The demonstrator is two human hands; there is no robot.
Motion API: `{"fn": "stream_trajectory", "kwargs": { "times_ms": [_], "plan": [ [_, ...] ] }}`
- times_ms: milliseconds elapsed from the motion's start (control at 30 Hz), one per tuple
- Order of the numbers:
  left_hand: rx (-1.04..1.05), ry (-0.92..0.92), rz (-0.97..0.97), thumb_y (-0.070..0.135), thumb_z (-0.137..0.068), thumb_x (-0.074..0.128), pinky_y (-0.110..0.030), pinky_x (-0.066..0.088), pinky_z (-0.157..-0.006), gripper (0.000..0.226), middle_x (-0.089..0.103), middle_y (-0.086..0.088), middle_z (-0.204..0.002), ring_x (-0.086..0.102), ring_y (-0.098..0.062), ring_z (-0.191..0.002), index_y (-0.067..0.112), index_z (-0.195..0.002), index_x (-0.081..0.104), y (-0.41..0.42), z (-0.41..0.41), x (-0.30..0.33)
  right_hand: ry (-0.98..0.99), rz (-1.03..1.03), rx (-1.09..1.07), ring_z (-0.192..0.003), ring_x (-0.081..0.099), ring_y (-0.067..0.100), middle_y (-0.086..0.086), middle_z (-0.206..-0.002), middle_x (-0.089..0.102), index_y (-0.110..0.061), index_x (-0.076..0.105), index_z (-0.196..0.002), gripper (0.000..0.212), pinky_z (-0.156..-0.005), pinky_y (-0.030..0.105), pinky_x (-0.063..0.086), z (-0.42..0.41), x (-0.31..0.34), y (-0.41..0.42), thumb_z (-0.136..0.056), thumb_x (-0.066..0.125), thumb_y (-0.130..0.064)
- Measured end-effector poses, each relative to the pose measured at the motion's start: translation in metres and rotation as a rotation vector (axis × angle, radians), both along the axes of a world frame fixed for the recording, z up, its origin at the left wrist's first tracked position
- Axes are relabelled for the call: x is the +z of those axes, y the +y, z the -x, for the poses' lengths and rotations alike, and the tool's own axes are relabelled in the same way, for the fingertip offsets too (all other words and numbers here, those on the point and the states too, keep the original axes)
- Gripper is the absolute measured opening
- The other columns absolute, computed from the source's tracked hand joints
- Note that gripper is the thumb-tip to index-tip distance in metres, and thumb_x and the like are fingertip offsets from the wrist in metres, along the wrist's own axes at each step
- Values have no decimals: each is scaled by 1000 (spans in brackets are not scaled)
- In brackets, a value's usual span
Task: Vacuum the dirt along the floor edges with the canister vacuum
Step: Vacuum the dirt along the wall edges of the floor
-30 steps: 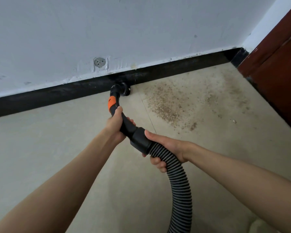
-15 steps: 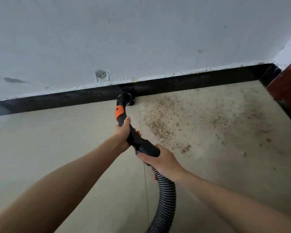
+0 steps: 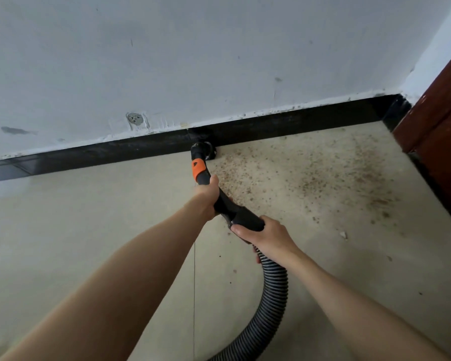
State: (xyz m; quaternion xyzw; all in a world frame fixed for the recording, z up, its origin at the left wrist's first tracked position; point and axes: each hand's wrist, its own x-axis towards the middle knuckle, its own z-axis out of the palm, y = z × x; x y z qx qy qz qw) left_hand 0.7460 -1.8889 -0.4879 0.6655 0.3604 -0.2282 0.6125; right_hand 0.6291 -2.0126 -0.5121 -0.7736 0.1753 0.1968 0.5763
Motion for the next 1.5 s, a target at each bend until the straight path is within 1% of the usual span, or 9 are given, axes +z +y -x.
{"fn": "stream_trajectory", "kwargs": {
  "times_ms": [200,400,633,767,933,1067,1133,1233,1500],
  "plan": [
    [-52,-26,30,44,-96,46,-38,57,-58,54,56,-14,-119,67,-26,-66,10,-135,31,-40,7,-20,-21,110,-40,-43,63,15,-2,-53,66,-19,58,-87,46,-42,19,43,16,-12,-33,-72,73,-60],
    [-188,-32,136,39,-97,48,-29,52,-43,55,50,-8,-83,59,-22,-53,9,-140,30,-80,14,-9,7,174,-183,-48,64,14,2,-64,67,-19,60,-88,43,-47,23,46,35,-8,-53,-75,72,-58],
    [-310,-35,219,38,-97,48,-40,54,-70,50,57,-16,-89,57,-24,-57,4,-132,37,-82,5,-3,-4,194,-281,-48,64,16,4,-68,67,-18,58,-87,40,-45,21,44,34,4,-38,-77,71,-55],
    [-308,-55,246,39,-97,48,-38,51,-59,49,53,-14,-85,58,-24,-58,3,-129,37,-58,-4,3,-16,147,-254,-39,61,17,8,-65,65,-13,58,-87,41,-37,19,41,23,18,-14,-80,72,-50],
    [-248,-64,214,37,-97,49,-34,50,-49,37,52,-12,-79,57,-24,-57,5,-113,39,-1,-13,1,-10,99,-188,-41,59,13,5,-69,64,-14,59,-88,40,-43,22,46,14,25,39,-79,73,-50],
    [-182,-103,137,37,-97,48,-37,56,-66,33,52,-11,-75,57,-25,-63,5,-93,41,46,-14,-4,-12,30,-122,-42,58,15,0,-59,61,-17,60,-80,34,-47,26,51,10,23,81,-80,74,-48],
    [-135,-111,105,36,-98,47,-40,55,-73,33,51,-11,-74,55,-25,-62,4,-97,40,67,-13,-6,-19,21,-67,-40,57,13,-3,-55,60,-17,59,-75,34,-50,27,50,8,21,96,-81,73,-48],
    [-46,-105,81,35,-98,46,-39,52,-64,32,50,-12,-76,55,-23,-58,6,-111,38,95,-11,-4,-41,-4,43,-38,56,15,-5,-48,57,-16,57,-73,40,-46,23,47,2,22,111,-80,72,-52],
    [-19,-88,89,33,-99,46,-34,48,-53,31,50,-11,-77,57,-22,-60,8,-114,37,106,11,-2,-24,17,87,-38,57,11,-3,-64,60,-19,55,-83,43,-40,19,43,14,22,108,-75,74,-56]
  ]
}}
